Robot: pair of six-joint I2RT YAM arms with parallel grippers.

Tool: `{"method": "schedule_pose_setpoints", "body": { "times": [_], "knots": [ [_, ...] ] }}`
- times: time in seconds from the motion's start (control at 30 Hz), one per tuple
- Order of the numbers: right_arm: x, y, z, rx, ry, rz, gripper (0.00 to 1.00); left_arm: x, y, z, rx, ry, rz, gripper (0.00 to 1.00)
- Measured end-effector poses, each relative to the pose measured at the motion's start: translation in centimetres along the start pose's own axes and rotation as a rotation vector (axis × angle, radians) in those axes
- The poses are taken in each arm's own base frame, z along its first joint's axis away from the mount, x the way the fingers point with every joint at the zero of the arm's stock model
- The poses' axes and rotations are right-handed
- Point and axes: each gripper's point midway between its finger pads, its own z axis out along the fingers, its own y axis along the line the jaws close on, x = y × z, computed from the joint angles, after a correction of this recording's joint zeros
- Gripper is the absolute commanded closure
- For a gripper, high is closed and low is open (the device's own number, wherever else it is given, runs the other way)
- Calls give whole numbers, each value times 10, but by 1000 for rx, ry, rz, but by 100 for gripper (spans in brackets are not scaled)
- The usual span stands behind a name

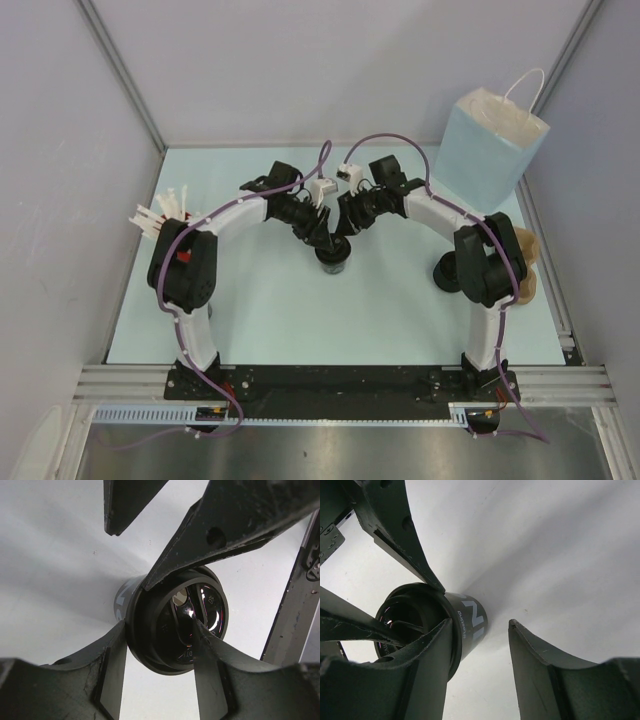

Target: Pack the takeout coffee

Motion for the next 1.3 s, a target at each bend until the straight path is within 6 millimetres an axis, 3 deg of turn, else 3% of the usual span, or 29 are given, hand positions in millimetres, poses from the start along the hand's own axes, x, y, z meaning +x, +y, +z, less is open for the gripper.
{"method": "schedule_pose_setpoints", "body": {
  "times": [0.23,0.47,1.03,1.3],
  "knots": [
    [-10,0,-12,53,-19,-33,38,-1,-1,0,-3,1,7,79],
    [-5,-8,-30,45,8,38,32,-3,-6,2,5,-1,54,79],
    [18,-3,-58,-38,72,183,32,-2,-6,2,6,3,55,79],
    [28,17,-56,-139,82,216,33,-2,-5,2,12,1,45,79]
  ]
}}
